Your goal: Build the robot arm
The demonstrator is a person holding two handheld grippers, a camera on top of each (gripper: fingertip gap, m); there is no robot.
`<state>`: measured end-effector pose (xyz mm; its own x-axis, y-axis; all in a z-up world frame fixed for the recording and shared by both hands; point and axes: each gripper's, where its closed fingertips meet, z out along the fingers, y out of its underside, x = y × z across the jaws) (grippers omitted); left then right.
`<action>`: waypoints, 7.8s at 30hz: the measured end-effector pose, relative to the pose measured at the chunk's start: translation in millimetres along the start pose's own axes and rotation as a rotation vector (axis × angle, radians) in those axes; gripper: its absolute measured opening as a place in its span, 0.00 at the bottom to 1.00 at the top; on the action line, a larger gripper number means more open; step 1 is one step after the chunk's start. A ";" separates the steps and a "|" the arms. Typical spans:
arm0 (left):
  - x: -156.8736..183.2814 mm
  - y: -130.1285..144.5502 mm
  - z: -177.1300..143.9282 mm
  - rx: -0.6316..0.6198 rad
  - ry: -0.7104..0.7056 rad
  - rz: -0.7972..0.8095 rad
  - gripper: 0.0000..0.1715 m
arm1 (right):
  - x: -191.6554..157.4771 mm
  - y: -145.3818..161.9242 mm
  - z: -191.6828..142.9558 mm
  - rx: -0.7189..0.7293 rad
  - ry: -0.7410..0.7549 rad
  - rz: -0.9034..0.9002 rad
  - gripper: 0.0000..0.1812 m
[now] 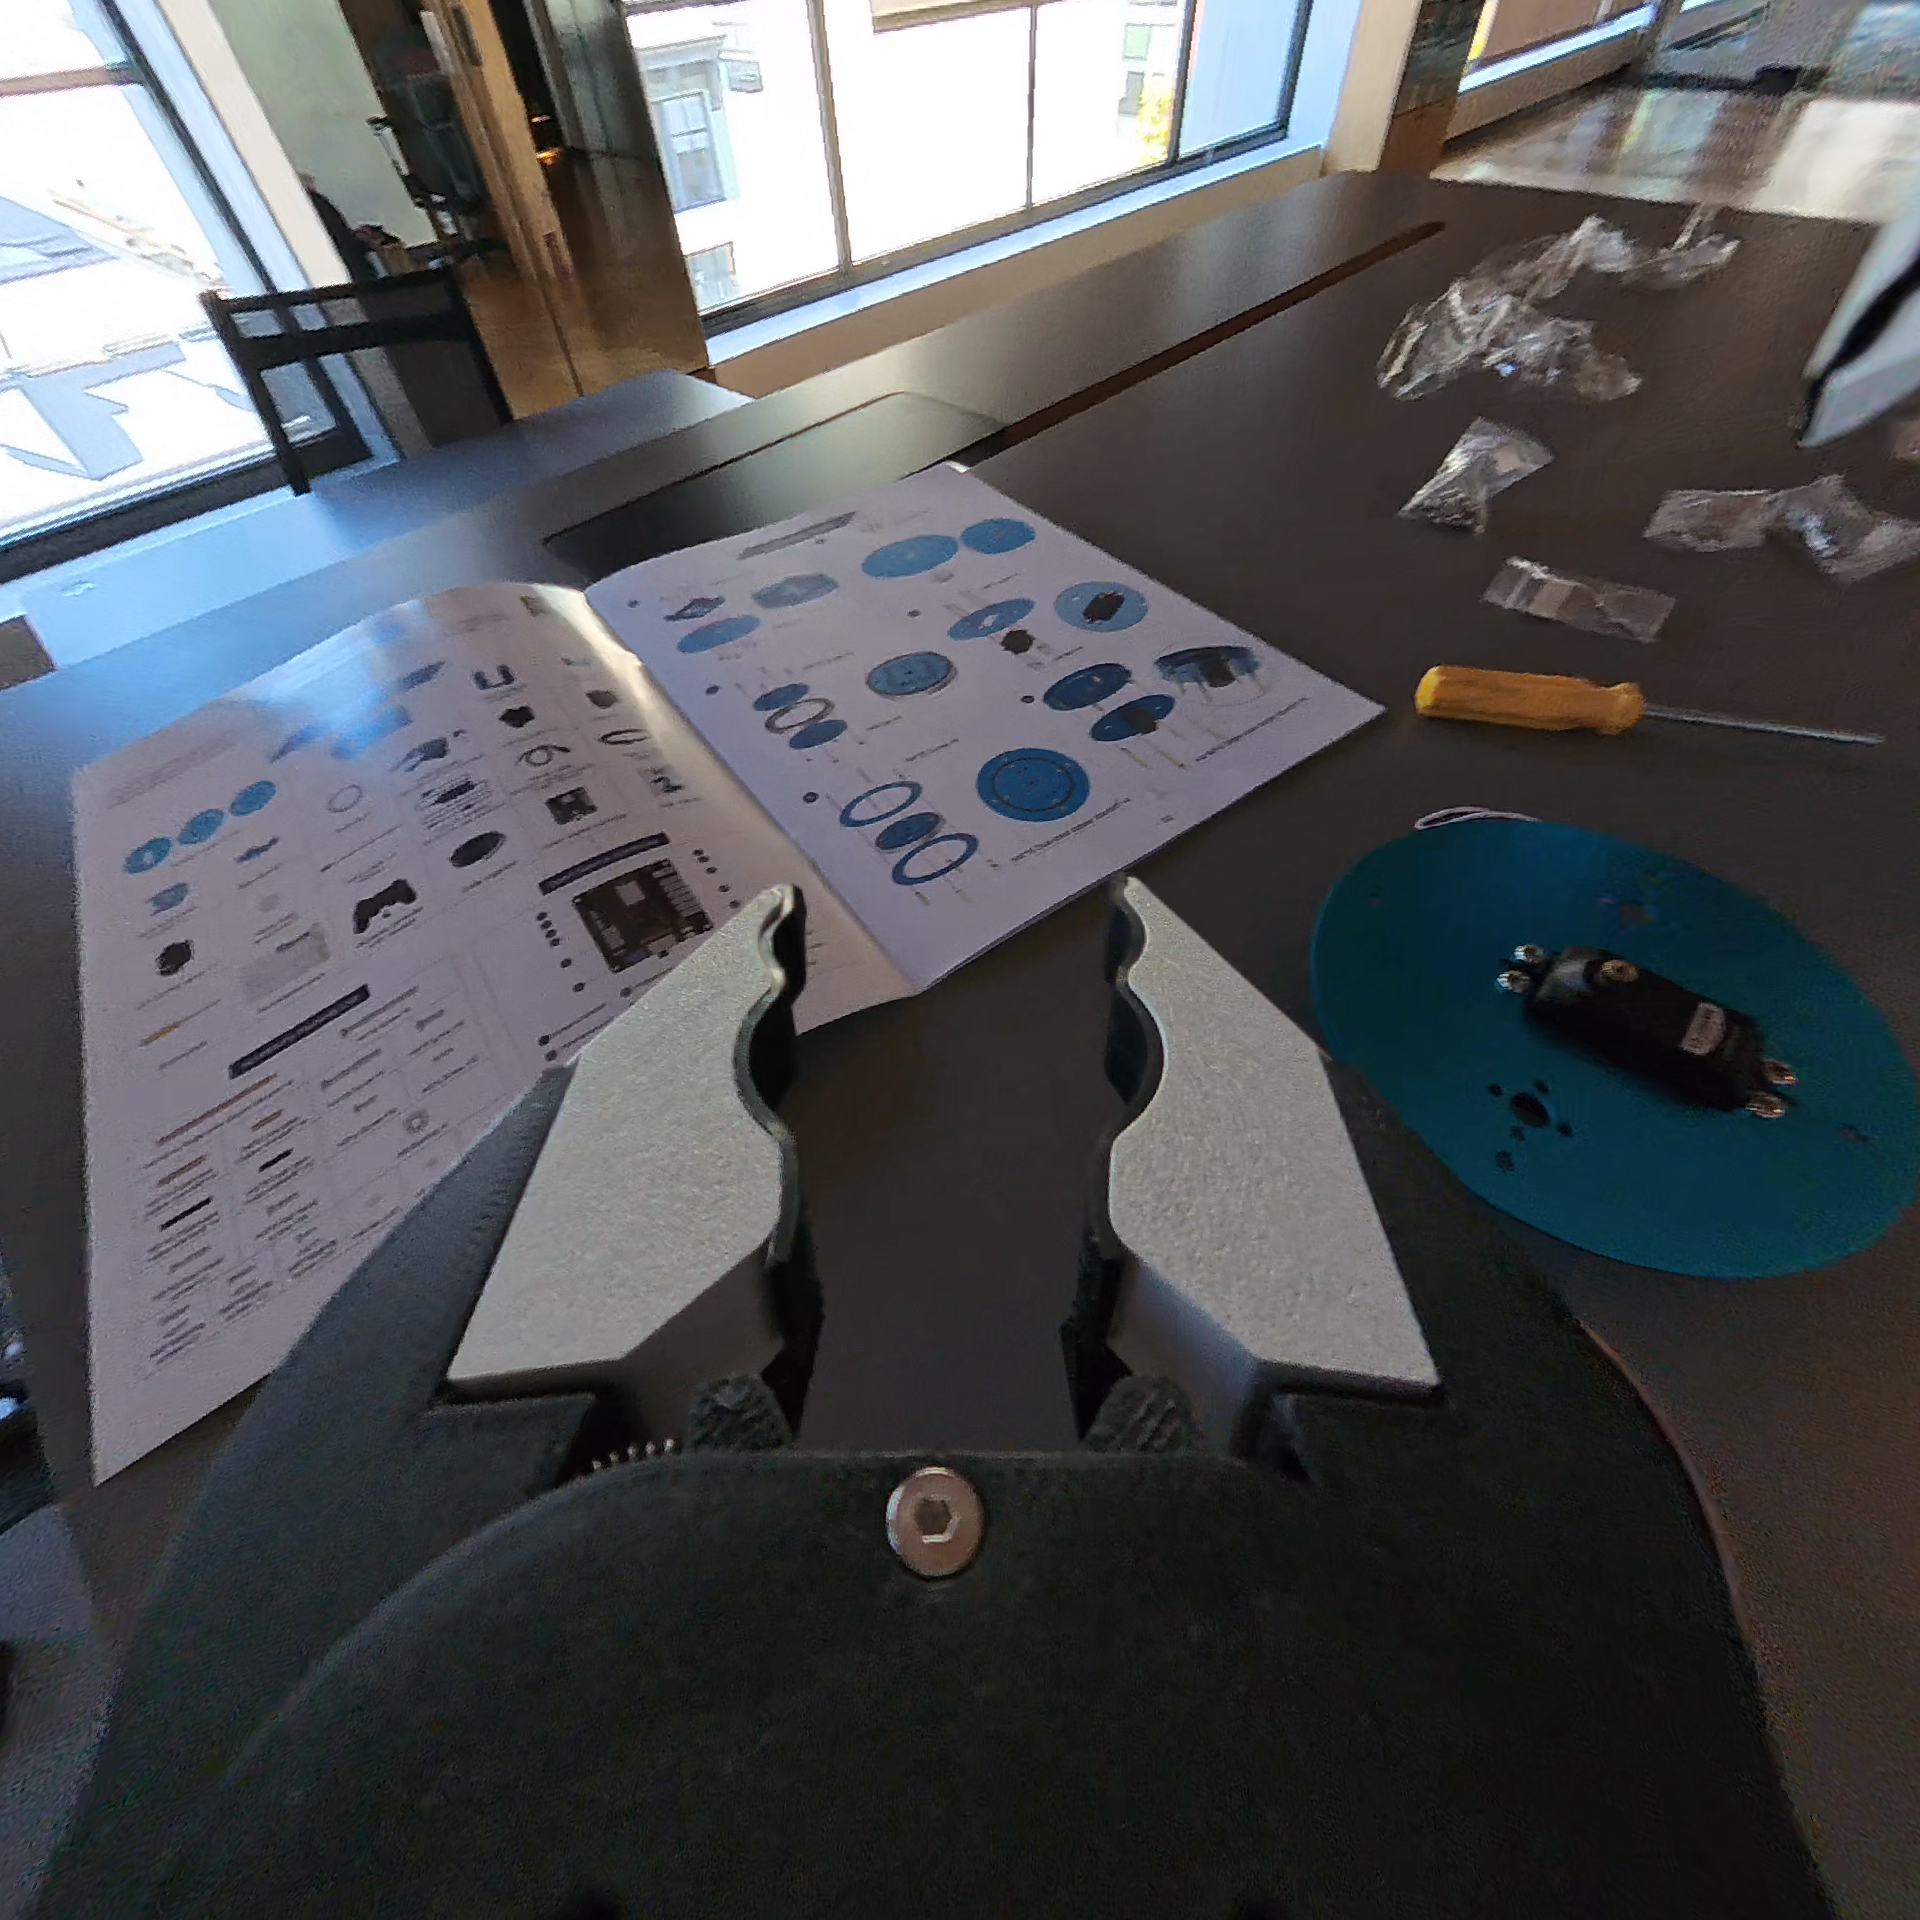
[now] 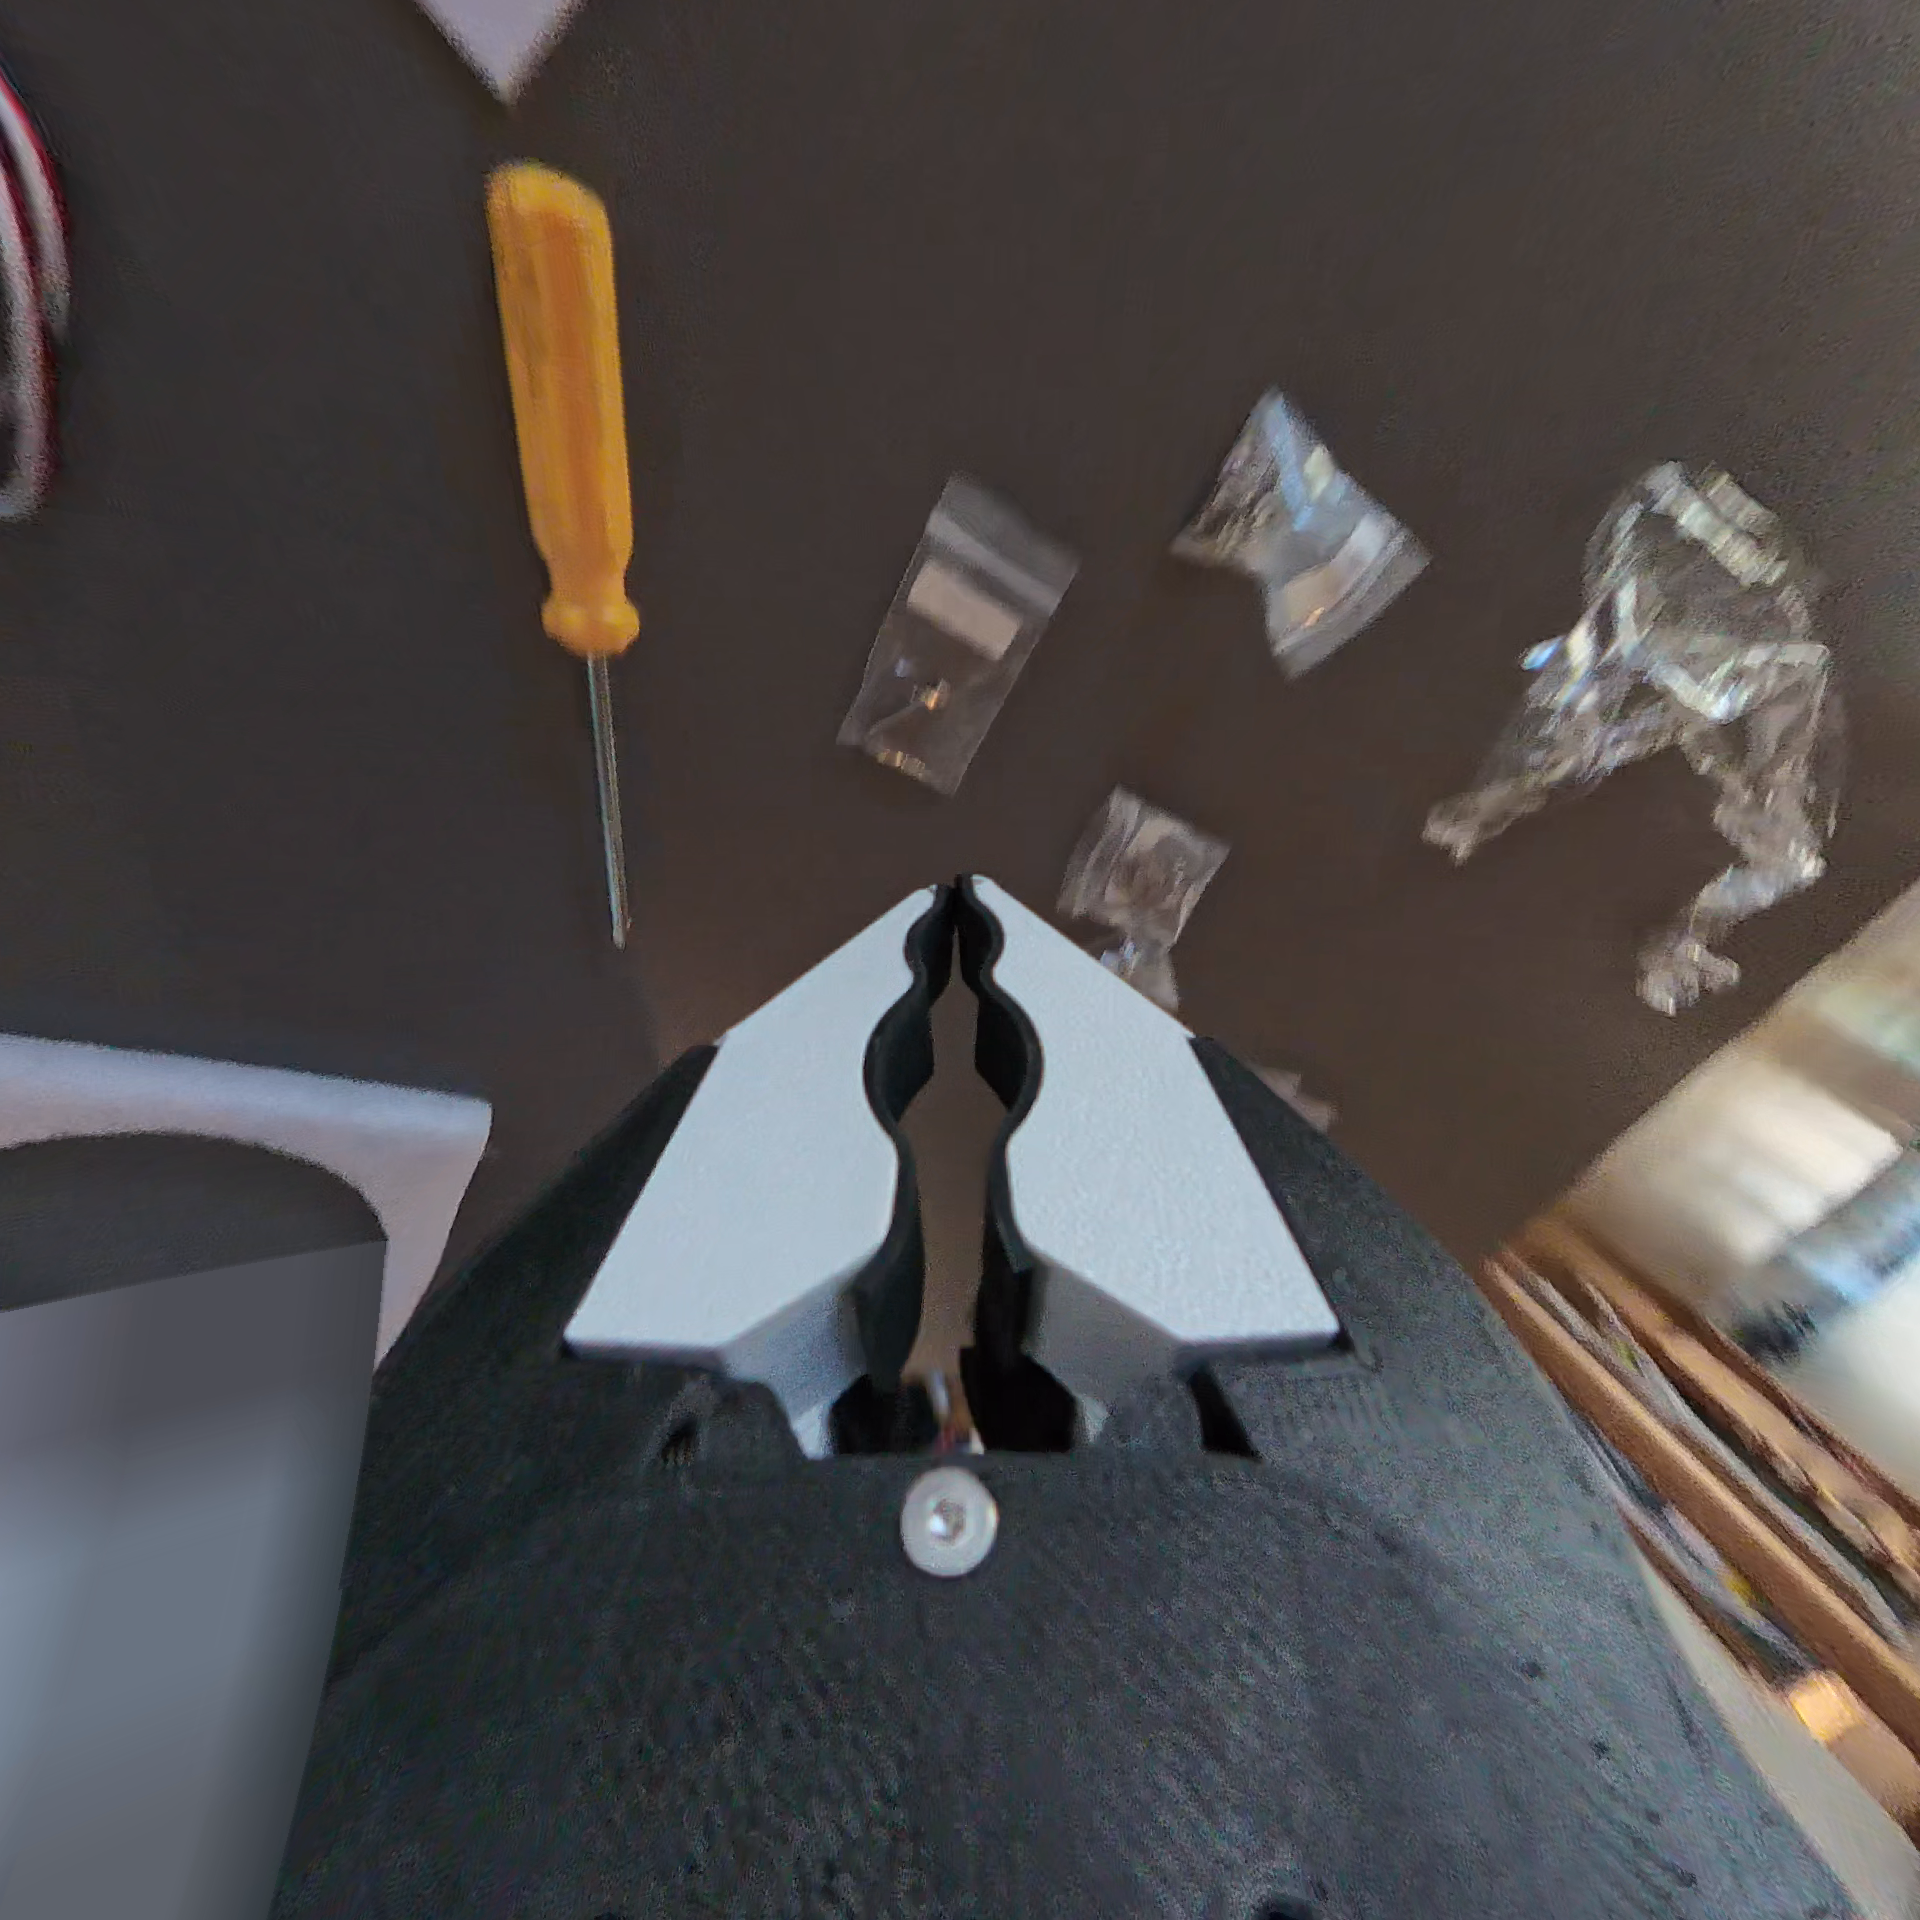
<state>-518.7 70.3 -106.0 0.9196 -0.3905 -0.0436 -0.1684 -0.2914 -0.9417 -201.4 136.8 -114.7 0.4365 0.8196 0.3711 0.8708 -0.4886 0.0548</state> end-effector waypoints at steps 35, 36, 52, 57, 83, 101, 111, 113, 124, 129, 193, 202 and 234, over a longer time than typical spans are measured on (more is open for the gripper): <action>83.4 7.8 38.9 -0.528 0.818 -0.123 0.00 | -206.4 -73.3 -73.2 1.374 -0.503 -0.649 0.39; 84.1 9.5 41.6 -0.570 0.842 -0.140 0.01 | -208.9 -67.9 -77.6 1.418 -0.512 -0.657 0.29; 112.8 27.1 45.3 -0.954 1.202 -0.328 0.08 | -236.8 -54.8 -56.9 1.437 -0.283 -0.979 0.14; 109.5 33.8 40.5 -0.959 1.187 -0.328 0.04 | -222.2 -59.1 -53.2 1.429 -0.233 -0.972 0.05; 86.2 48.8 2.8 -0.776 0.917 -0.517 0.07 | -181.5 -56.2 -23.6 0.657 -1.171 -0.059 0.09; 115.8 56.4 -21.9 -0.808 0.934 -0.530 0.05 | -135.6 -64.9 -26.9 0.865 -0.974 -0.090 0.18; 115.2 54.7 -20.0 -0.783 0.927 -0.519 0.04 | -167.3 -53.2 -7.6 0.709 -1.008 -0.196 0.19; 115.7 54.4 -20.0 -0.780 0.927 -0.519 0.04 | -165.9 -54.5 -5.3 0.713 -0.992 -0.197 0.19; 116.8 55.2 -19.2 -0.775 0.868 -0.454 0.05 | -170.2 -54.2 -19.5 0.679 -1.217 -0.087 0.11; 115.9 56.0 -19.5 -0.772 0.831 -0.419 0.06 | -156.0 -67.5 -15.7 0.733 -1.204 0.009 0.10; 97.4 33.8 -8.3 -0.608 0.508 -0.082 0.38 | -127.1 -91.0 -31.2 0.953 -0.865 -0.374 0.21; 124.4 63.8 -10.9 -0.700 0.388 0.204 0.41 | -144.4 -101.0 -28.3 1.057 -0.806 -0.601 0.32; 66.4 55.2 5.3 -0.664 0.410 0.136 0.26 | -164.6 -59.2 -9.0 0.827 -0.663 -0.600 0.23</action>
<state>-465.0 32.9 -162.6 0.6935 -0.7129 0.1037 -0.5653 -0.6278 -0.5351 -326.9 28.1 -170.6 -0.2643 0.9620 -0.0692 0.7499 0.1598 -0.6420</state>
